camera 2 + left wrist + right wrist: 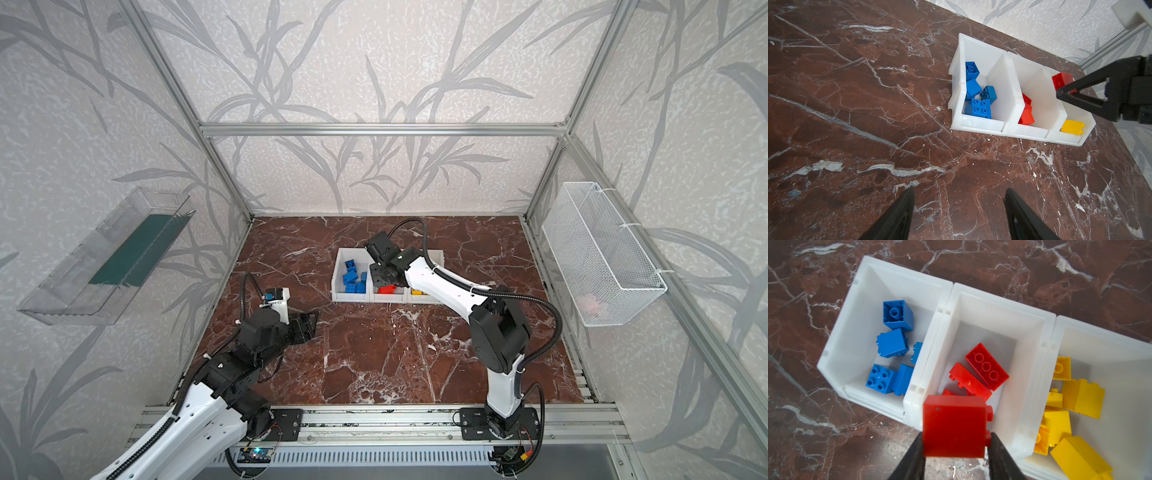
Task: Sort the legos into containers by color
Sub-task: 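Carry the red brick with the right gripper into the red compartment and release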
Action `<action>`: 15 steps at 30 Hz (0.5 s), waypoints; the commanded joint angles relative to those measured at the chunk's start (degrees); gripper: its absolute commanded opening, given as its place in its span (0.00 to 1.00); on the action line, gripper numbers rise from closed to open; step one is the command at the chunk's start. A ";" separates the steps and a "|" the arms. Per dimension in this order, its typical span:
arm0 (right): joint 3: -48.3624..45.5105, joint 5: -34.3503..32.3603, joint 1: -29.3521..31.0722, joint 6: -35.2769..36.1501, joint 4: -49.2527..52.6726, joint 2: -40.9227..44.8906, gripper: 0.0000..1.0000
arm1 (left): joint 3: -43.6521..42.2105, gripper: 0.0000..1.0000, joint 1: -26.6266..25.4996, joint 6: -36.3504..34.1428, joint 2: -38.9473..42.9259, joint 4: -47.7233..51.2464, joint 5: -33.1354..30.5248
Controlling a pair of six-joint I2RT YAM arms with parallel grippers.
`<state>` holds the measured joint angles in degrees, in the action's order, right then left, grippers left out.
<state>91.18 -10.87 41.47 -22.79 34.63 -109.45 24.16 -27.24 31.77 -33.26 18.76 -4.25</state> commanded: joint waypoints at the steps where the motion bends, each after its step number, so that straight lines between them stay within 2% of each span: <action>1: 3.99 2.24 -1.11 2.54 1.87 -3.62 0.42 | -0.89 0.71 0.25 1.20 0.12 -0.73 -0.98; 4: 8.03 3.37 -1.76 3.93 4.14 -6.76 0.48 | -0.66 0.71 0.21 0.93 0.06 -0.47 -1.03; 8: 11.54 4.05 -1.93 4.32 6.14 -8.48 0.65 | -0.12 0.71 0.21 0.76 0.14 0.77 -1.11; 15: 10.34 3.25 -2.17 5.23 5.80 -4.36 0.71 | -1.13 0.71 0.22 2.20 0.61 -1.20 -0.58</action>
<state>101.49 -7.09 39.53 -18.59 39.07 -117.34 24.01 -27.24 32.60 -33.08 18.59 -4.40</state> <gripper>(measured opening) 0.710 0.713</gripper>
